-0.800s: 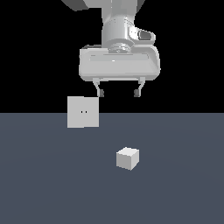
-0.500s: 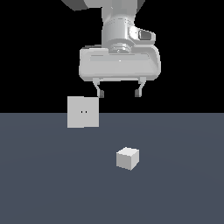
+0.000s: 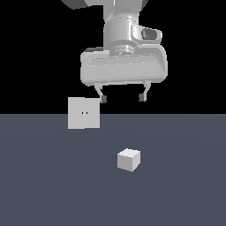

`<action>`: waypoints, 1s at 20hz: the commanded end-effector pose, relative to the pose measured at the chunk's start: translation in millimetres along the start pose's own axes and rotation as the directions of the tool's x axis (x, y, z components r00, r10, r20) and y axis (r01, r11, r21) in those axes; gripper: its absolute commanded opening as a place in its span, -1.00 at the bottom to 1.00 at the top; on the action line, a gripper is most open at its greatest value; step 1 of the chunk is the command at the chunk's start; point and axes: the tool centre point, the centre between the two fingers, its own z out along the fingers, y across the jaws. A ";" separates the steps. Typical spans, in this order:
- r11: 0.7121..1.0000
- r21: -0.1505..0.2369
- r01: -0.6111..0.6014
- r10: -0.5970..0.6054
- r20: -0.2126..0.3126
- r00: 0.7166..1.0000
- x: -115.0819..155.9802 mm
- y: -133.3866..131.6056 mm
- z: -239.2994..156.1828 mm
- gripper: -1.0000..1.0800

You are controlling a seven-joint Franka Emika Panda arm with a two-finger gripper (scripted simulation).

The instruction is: Plug the charger into the wall socket.

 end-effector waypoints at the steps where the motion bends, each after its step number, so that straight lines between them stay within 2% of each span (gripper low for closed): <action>1: 0.999 -0.002 -0.037 0.037 -0.019 0.999 -5.1 2.1 5.3 0.92; 8: 0.986 -0.004 -0.170 0.169 -0.088 0.982 -22.7 8.2 25.1 0.92; 20: 0.931 0.009 -0.366 0.360 -0.193 0.913 -46.8 13.4 58.4 0.92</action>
